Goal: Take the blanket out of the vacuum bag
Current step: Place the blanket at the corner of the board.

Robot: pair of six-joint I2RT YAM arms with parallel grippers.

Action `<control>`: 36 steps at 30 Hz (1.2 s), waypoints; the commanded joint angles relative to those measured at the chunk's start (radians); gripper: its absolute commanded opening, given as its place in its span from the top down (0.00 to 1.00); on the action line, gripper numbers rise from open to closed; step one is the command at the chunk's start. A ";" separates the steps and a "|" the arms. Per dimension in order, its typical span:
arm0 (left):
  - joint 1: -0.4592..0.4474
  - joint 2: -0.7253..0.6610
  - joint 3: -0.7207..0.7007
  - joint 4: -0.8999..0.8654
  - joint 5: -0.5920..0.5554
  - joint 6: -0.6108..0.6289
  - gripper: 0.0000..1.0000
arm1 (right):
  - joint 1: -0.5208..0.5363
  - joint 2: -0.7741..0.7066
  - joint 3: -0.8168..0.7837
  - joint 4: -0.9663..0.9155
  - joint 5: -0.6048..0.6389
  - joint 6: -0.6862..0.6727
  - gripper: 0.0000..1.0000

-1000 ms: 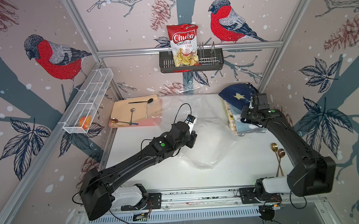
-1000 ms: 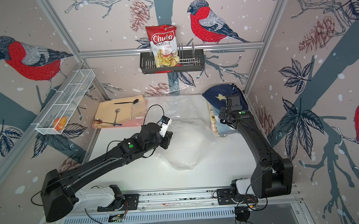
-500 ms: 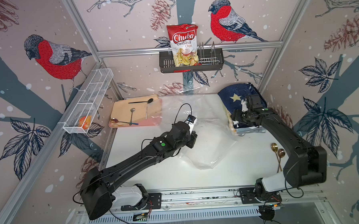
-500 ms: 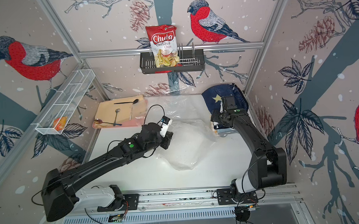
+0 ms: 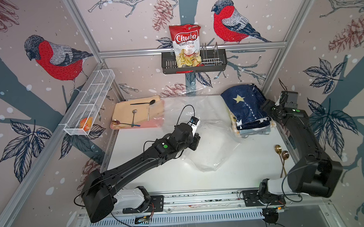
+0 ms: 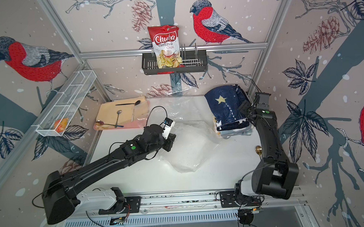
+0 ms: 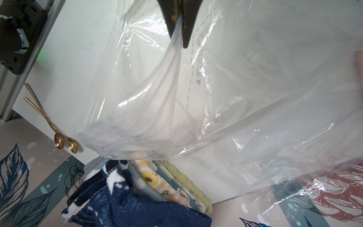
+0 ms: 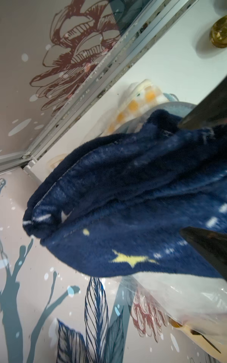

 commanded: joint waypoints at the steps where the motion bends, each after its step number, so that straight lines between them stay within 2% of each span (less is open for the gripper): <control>1: 0.002 0.007 0.010 0.027 0.005 0.003 1.00 | -0.009 0.079 0.040 0.002 -0.087 -0.031 0.29; 4: 0.001 0.007 0.010 0.024 0.001 0.005 0.99 | -0.005 0.131 0.036 0.019 -0.095 -0.032 0.41; 6: 0.001 0.005 0.009 0.025 -0.002 0.005 1.00 | -0.007 0.145 0.031 0.022 -0.123 -0.035 0.56; 9: 0.001 0.005 0.010 0.024 0.000 0.005 1.00 | -0.009 0.114 -0.015 0.063 -0.137 -0.022 0.84; 12: 0.001 0.007 0.010 0.024 0.003 0.007 1.00 | -0.018 0.074 -0.034 0.067 -0.084 0.000 1.00; 21: 0.002 0.005 0.011 0.025 0.005 0.006 1.00 | -0.072 -0.149 -0.253 0.165 0.062 0.082 1.00; 25: 0.001 0.011 0.012 0.025 0.013 0.004 1.00 | -0.087 -0.152 -0.315 0.221 0.037 0.087 0.98; 26: 0.001 0.012 0.011 0.025 0.013 0.005 1.00 | -0.091 -0.131 -0.302 0.206 0.029 0.083 0.91; 27: 0.002 0.012 0.011 0.024 0.012 0.004 1.00 | -0.097 -0.113 -0.282 0.189 0.017 0.081 0.75; 28: 0.001 0.013 0.011 0.023 0.008 0.005 1.00 | -0.099 -0.094 -0.257 0.159 0.009 0.079 0.53; 29: 0.001 0.013 0.011 0.022 0.004 0.004 1.00 | -0.099 -0.085 -0.238 0.137 0.012 0.077 0.46; 32: 0.001 0.011 0.011 0.022 -0.004 0.006 1.00 | -0.099 -0.124 -0.227 0.129 0.038 0.086 0.34; 36: 0.001 0.014 0.011 0.023 -0.003 0.007 1.00 | -0.099 -0.192 -0.232 0.119 0.047 0.085 0.29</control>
